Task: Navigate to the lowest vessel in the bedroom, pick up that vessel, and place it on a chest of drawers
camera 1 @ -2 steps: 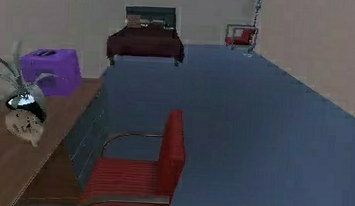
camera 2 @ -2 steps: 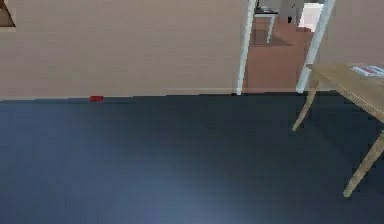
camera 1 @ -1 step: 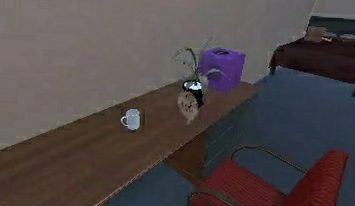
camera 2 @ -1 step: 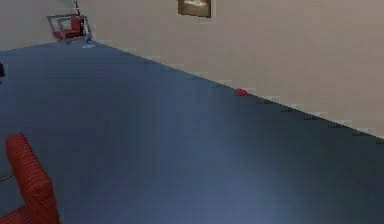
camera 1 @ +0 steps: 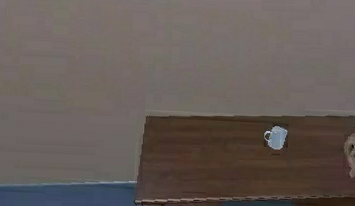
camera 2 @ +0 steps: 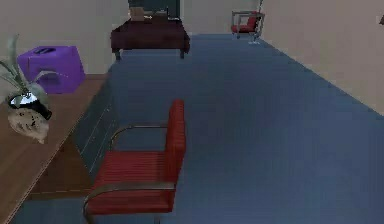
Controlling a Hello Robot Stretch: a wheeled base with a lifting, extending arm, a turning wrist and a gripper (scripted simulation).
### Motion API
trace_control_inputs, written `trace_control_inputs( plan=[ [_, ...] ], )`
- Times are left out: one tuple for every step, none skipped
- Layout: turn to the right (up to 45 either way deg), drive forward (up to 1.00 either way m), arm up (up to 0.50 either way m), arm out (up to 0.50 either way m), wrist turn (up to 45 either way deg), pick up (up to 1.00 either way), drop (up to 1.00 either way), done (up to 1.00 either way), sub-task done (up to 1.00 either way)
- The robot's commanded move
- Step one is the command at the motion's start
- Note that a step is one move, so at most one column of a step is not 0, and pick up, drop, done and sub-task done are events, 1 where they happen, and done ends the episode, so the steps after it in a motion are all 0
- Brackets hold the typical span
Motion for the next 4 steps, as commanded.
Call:
trace_control_inputs(
  plan=[
    [-45.0,0.0,0.0,0.0,0.0,0.0,0.0,0.0,0.0],
    [-12.0,0.0,0.0,0.0,0.0,0.0,0.0,0.0,0.0],
    [45.0,0.0,0.0,0.0,0.0,0.0,0.0,0.0,0.0],
    [45.0,0.0,0.0,0.0,0.0,0.0,0.0,0.0,0.0]
  ],
)
